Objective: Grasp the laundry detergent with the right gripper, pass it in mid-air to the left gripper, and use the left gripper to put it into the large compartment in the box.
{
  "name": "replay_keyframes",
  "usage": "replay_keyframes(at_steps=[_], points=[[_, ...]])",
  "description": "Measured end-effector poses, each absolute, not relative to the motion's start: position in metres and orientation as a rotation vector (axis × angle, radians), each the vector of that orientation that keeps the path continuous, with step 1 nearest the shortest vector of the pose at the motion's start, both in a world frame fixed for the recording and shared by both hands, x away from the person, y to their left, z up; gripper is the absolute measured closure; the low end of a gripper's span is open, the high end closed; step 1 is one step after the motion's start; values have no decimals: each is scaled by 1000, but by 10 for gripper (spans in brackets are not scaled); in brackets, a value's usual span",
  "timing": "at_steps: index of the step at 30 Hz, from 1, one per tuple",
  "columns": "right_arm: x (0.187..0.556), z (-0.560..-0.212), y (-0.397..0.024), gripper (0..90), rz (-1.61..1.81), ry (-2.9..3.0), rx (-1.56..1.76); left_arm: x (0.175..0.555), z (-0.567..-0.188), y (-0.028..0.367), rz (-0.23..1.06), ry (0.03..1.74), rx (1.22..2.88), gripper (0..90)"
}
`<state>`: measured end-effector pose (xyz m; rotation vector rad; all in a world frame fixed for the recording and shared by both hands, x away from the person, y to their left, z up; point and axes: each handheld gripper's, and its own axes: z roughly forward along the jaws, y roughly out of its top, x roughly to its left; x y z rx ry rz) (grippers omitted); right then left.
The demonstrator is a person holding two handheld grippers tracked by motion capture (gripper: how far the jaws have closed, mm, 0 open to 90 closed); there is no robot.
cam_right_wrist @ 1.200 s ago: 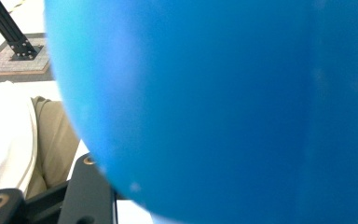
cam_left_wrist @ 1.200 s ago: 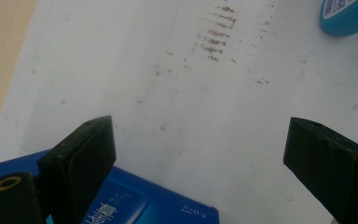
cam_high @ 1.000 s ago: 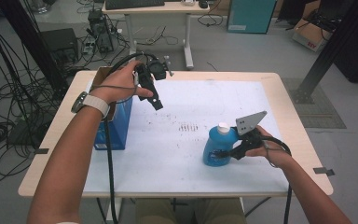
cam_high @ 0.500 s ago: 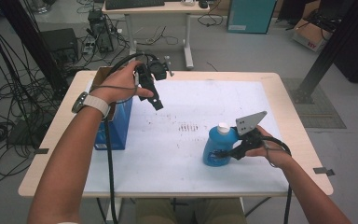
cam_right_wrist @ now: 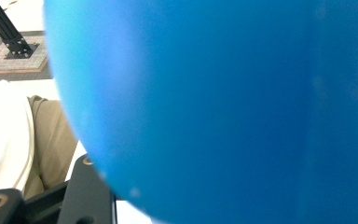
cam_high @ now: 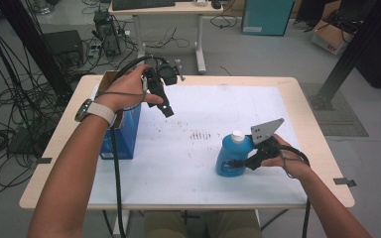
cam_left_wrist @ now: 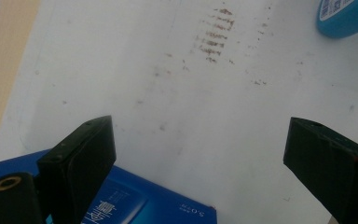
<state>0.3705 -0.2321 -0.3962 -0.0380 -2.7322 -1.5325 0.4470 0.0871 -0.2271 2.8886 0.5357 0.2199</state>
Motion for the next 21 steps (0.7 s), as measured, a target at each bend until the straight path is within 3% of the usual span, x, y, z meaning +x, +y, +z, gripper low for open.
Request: replay_keyframes(at_steps=[14, 21], points=[[368, -392, -232, 433, -1512, -2727, -50, 428, -213, 82, 253, 519, 2873, 85], [369, -372, -234, 431, -1549, -2683, -81, 408, -190, 71, 267, 475, 2851, 73]])
